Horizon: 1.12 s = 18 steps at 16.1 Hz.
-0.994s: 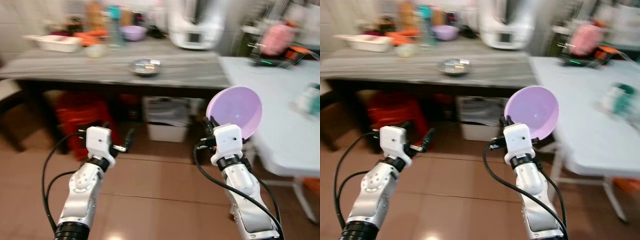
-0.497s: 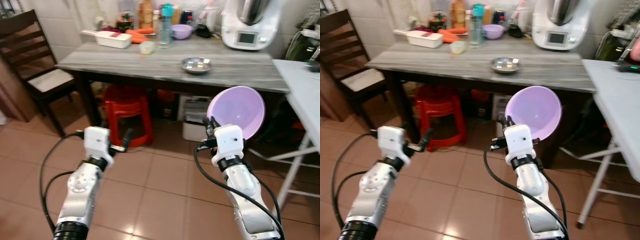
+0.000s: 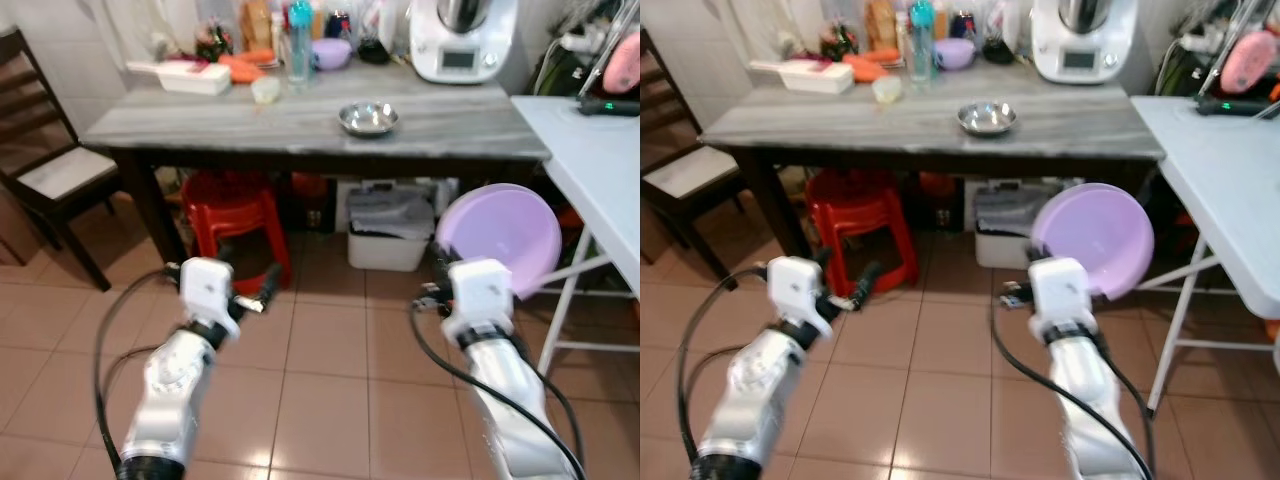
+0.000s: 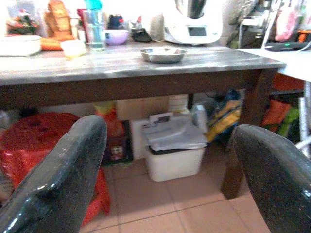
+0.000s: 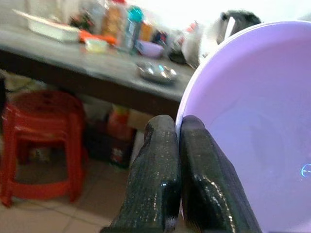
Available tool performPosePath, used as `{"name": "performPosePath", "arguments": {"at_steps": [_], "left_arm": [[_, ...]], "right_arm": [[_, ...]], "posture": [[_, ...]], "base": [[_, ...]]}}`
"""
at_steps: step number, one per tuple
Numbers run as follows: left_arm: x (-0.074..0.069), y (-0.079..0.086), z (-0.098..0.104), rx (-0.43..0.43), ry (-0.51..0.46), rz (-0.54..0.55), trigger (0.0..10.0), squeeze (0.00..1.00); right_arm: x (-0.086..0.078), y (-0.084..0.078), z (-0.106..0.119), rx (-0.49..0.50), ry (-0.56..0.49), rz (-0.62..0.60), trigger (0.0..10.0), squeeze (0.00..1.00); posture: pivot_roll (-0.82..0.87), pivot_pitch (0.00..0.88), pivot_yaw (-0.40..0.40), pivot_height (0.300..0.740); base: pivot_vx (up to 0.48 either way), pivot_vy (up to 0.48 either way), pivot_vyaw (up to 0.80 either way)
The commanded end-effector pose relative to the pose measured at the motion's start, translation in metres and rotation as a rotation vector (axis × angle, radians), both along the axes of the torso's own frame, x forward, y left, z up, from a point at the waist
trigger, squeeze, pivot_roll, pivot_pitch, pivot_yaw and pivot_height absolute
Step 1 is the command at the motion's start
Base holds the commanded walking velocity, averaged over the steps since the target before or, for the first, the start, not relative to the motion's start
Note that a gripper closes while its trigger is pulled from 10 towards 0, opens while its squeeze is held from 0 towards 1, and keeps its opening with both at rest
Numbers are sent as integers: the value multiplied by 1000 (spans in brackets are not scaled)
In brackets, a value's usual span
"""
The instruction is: Setting the table
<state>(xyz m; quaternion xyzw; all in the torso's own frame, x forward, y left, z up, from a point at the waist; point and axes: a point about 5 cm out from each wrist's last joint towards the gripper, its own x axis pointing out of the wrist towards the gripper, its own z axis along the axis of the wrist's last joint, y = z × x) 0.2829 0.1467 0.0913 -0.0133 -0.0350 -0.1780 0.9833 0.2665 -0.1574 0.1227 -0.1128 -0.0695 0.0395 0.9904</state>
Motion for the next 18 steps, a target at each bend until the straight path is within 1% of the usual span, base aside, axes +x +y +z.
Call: {"name": "performPosePath", "arguments": {"at_steps": [1,3,5,8,12,18], "left_arm": [[-4,11,-1,25,-2,37,10000,0],[-12,13,-7,25,16,62,10000,0],[-14,9,-8,22,20,53,10000,0],[-13,7,-6,17,18,45,10000,0],[-12,8,-4,14,16,43,10000,0],[-12,1,-3,-2,15,19,10000,0]], "right_arm": [[-1,4,11,12,-47,11,10000,0],[-6,5,7,10,-31,14,10000,0],[-4,6,8,-5,-39,25,10000,0],[-2,7,11,-6,-48,25,10000,0],[-2,6,12,-4,-48,23,10000,0],[-2,6,11,-3,-49,20,10000,0]], "posture": [[-7,0,18,740],[-10,0,16,740],[-8,0,17,740],[-8,0,17,740],[-7,0,15,740],[-9,0,16,740]], "base": [[0,0,0],[0,0,0],[240,0,0],[249,0,544],[285,0,0],[305,0,0]]}}
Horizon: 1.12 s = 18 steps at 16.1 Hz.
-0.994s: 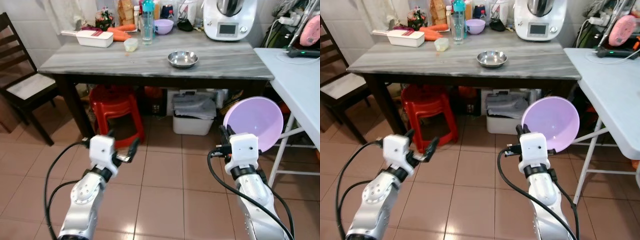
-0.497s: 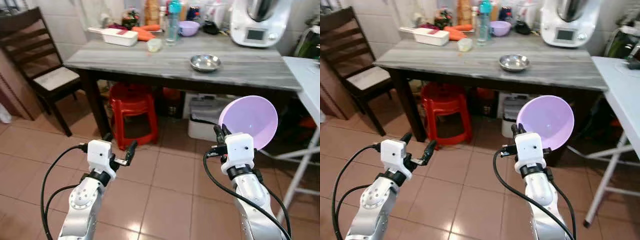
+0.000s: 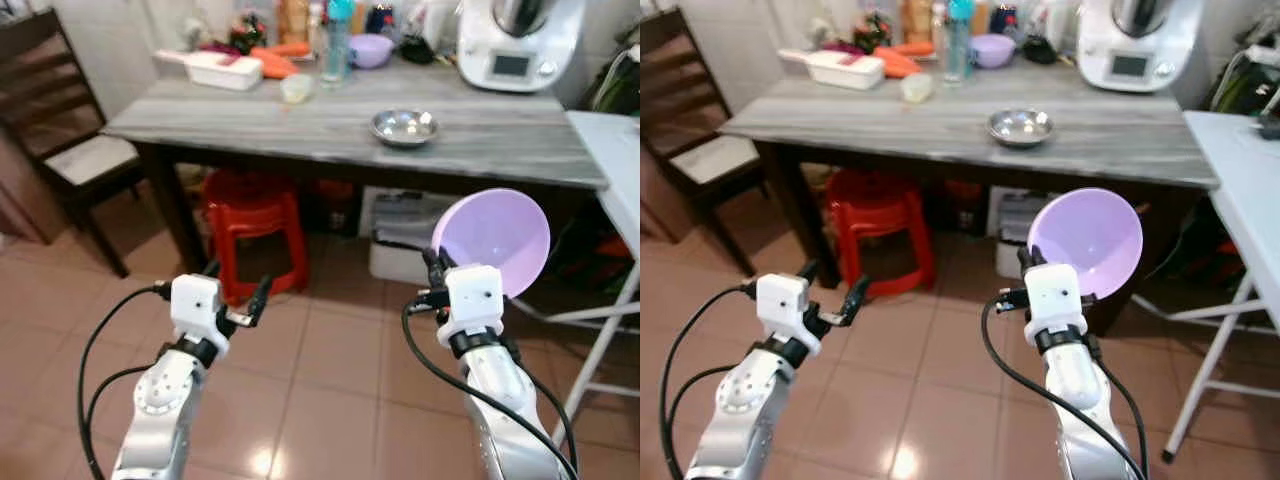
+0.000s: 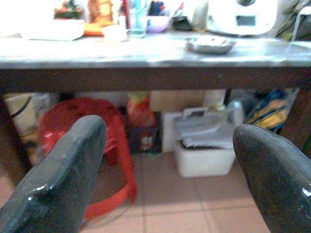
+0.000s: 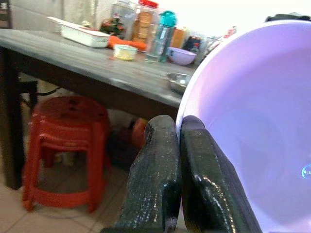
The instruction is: Setting the table
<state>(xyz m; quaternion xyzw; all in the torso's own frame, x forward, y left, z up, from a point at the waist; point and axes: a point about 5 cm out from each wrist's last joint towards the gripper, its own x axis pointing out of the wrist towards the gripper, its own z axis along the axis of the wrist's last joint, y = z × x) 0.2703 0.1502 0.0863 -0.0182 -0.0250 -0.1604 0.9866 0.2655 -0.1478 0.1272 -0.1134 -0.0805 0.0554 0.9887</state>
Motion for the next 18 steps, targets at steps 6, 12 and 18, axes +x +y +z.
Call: {"name": "performPosePath", "arguments": {"at_steps": [6,12,18], "left_arm": [[2,-6,5,-9,-9,-36,10000,0],[3,-10,6,-18,-12,-57,10000,0],[3,-12,8,-26,-15,-75,10000,0]], "right_arm": [[1,-3,8,5,-31,-13,10000,0],[3,-4,9,-6,-37,-10,10000,0],[5,-3,11,-3,-48,-7,10000,0]], "posture": [[-9,0,14,740],[-11,0,15,740],[-8,0,16,740]], "base": [[326,0,0],[359,0,0],[411,0,0]]}}
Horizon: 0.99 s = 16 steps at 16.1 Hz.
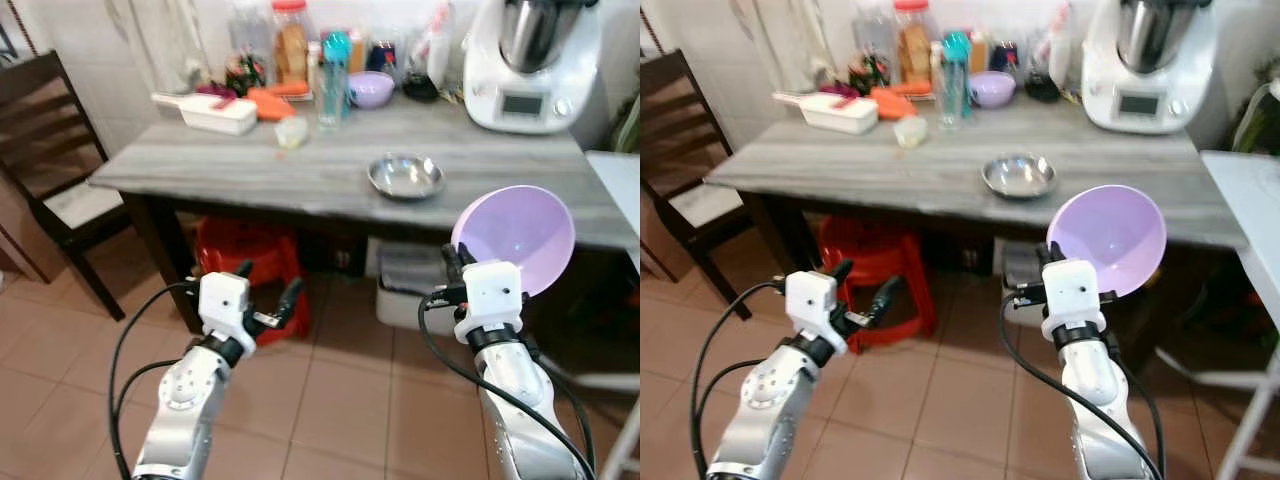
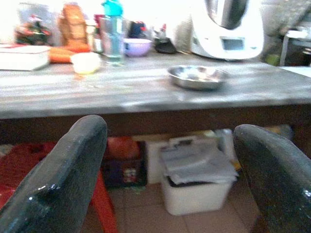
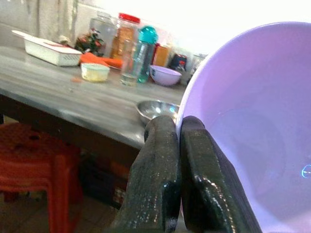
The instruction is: Setting the table
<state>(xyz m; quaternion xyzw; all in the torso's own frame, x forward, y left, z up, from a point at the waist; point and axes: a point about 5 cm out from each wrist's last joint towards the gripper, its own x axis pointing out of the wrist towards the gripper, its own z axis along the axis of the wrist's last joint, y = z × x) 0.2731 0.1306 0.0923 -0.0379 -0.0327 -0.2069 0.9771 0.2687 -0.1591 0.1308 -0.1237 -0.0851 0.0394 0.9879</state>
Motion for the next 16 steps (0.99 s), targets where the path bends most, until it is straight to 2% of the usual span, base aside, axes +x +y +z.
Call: {"name": "performPosePath", "arguments": {"at_steps": [1,16], "left_arm": [[1,8,2,12,-5,18,10000,0],[3,3,5,12,-13,-1,10000,0]], "right_arm": [[2,9,8,13,-35,26,10000,0],[2,9,10,5,-47,33,10000,0]], "posture": [[-8,0,16,740],[-10,0,22,740]], "base": [[480,0,0],[469,0,0]]}}
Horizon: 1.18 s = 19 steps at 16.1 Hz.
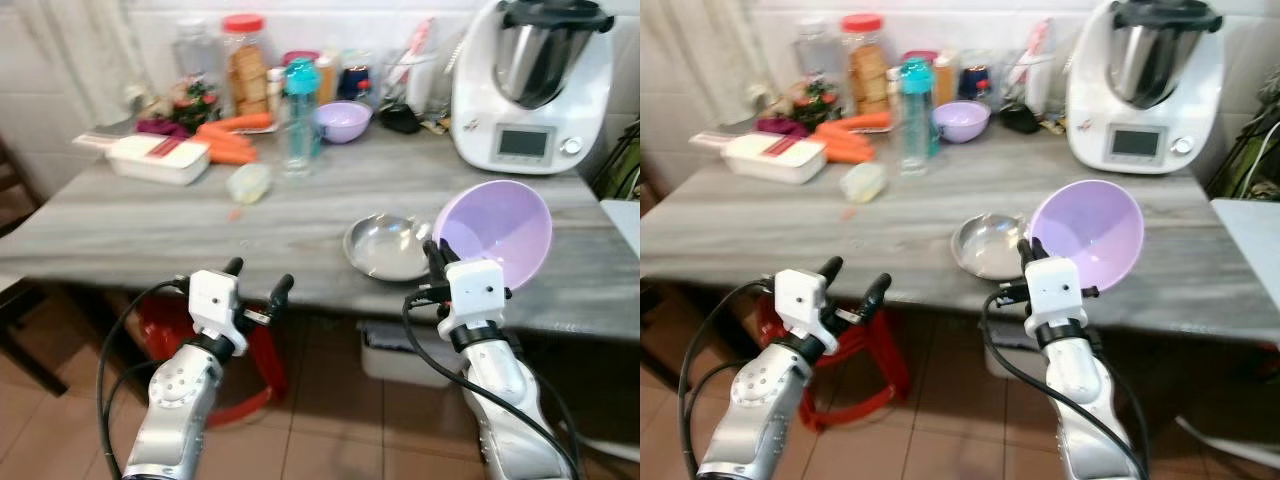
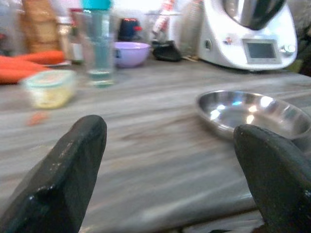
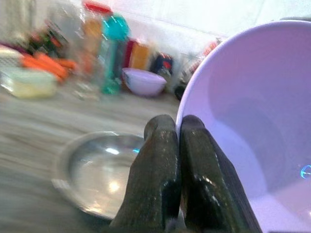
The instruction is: Setting the table
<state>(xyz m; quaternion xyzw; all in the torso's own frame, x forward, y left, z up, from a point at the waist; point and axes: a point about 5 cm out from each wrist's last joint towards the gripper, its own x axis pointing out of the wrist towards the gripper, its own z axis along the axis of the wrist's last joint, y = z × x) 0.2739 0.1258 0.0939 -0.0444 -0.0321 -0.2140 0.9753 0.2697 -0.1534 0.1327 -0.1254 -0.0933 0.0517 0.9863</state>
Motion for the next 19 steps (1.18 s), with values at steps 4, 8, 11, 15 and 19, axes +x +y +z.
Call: {"name": "performPosePath", "arguments": {"at_steps": [4,8,11,15,19], "left_arm": [[2,8,4,27,-19,22,10000,0],[-2,14,3,52,-27,51,10000,0],[-10,23,-2,73,-18,62,10000,0],[-22,27,-5,123,-19,-14,10000,0],[-28,32,-7,147,-14,-85,10000,0]], "right_arm": [[1,4,8,10,-35,13,10000,0],[1,5,8,10,-32,30,10000,0],[0,7,8,-2,-34,50,10000,0],[2,10,8,14,-23,80,10000,0],[8,12,5,7,30,151,10000,0]], "posture": [[-10,0,20,740],[-9,0,16,740],[-9,0,14,740],[-4,0,13,740],[-4,0,14,740]], "base": [[369,0,433],[79,0,0],[0,0,144],[0,0,428],[0,0,0]]}}
